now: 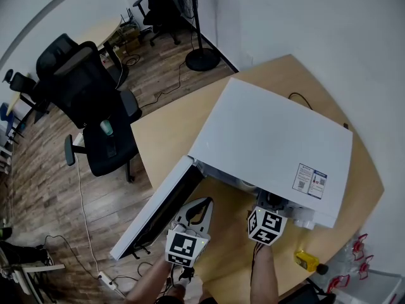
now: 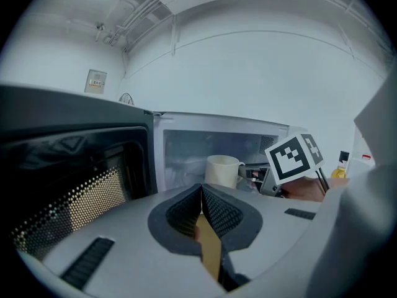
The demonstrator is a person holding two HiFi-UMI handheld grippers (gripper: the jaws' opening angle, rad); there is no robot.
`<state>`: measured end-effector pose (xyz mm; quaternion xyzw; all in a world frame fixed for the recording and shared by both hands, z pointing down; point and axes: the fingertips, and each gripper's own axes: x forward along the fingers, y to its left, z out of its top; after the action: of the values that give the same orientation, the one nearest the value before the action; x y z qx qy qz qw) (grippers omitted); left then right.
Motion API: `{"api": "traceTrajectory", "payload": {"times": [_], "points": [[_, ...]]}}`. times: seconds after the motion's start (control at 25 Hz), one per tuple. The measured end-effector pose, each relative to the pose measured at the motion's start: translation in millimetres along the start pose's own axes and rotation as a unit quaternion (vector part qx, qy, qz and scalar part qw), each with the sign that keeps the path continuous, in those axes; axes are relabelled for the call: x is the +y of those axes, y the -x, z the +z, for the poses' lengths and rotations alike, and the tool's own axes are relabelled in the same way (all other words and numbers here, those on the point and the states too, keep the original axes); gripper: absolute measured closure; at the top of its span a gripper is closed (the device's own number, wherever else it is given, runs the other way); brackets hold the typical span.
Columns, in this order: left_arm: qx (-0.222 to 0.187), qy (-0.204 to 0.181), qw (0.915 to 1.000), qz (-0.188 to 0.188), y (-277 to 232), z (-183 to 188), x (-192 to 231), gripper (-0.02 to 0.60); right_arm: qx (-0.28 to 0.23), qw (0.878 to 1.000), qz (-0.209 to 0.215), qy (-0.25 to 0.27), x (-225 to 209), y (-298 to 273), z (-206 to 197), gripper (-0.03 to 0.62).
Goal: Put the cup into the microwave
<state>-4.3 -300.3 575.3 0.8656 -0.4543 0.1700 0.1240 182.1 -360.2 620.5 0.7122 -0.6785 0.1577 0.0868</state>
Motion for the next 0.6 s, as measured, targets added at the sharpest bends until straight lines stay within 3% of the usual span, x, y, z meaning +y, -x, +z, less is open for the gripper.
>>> {"api": "traceTrajectory", "payload": {"times": [0.4,0.6], "points": [[-0.001,-0.001,1.0000,-0.004,8,-2,0,0.557,0.001,1.000,-0.001,0.018,3,10,-1,0.540],[-0.002,-0.001,1.0000,-0.008,11,-3,0,0.558,0.002,1.000,0.001,0.018,6,16,-4,0.503]]}}
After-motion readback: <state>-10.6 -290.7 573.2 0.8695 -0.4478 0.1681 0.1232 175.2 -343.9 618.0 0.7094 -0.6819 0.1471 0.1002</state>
